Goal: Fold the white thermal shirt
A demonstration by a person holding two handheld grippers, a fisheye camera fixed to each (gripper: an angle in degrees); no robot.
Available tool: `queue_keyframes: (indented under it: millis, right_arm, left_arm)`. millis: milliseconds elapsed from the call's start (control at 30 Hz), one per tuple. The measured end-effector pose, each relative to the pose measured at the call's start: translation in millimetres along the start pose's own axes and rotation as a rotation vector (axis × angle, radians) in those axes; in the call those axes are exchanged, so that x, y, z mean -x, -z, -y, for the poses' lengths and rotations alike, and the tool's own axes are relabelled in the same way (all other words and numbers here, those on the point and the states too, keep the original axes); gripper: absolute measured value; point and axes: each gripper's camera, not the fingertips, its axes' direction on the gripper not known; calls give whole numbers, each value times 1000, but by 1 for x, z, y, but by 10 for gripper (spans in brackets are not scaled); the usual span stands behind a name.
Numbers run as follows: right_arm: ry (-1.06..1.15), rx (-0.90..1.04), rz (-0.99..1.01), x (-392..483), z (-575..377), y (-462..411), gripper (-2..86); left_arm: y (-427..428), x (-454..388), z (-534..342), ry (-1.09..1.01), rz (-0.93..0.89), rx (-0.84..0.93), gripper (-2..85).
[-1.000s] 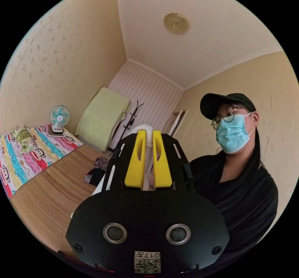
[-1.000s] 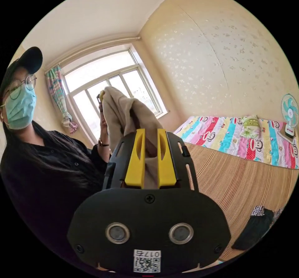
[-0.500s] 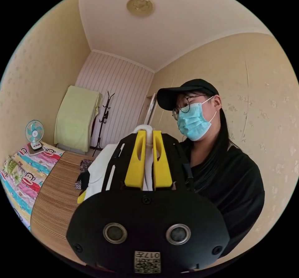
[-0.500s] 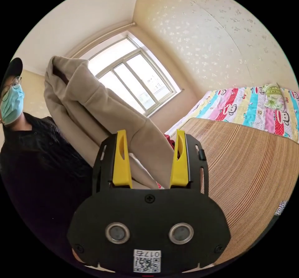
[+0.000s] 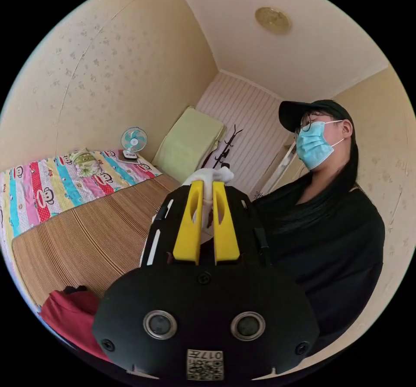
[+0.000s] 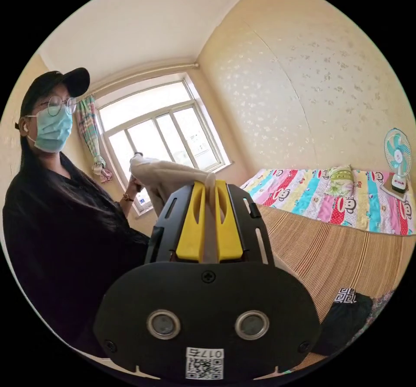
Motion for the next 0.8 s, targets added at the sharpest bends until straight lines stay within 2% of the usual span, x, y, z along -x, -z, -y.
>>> queue_keyframes:
  millis: [100, 233, 300, 367, 467, 600, 667, 733, 800]
  right_arm:
    - [61, -15, -35, 33, 8, 31, 40]
    - [181, -72, -180, 63, 58, 69, 38]
    - [239, -40, -204, 60, 91, 68, 37]
    - [283, 33, -241, 41, 121, 56, 36]
    - [243, 215, -247, -39, 161, 11, 36]
    - [-24, 518, -239, -235, 170, -110, 43]
    - [-162, 607, -272, -321, 147, -169, 51]
    - [-467, 684, -318, -416, 93, -225, 66]
    - [-611, 668, -313, -450, 49, -241, 73]
  left_arm:
    - [-13, 7, 4, 4, -104, 5, 41]
    - [-6, 16, 65, -20, -251, -77, 41]
    - [-5, 37, 103, 62, -289, -67, 41]
    - [-4, 61, 141, 79, -241, -48, 41]
    - [-15, 133, 202, 177, -72, 39, 41]
    - [-64, 316, 265, 411, 153, 101, 49]
    - [-89, 411, 262, 592, 202, 93, 61]
    - [-114, 502, 227, 824, 247, 90, 77]
    - [-128, 527, 190, 921, 277, 63, 80]
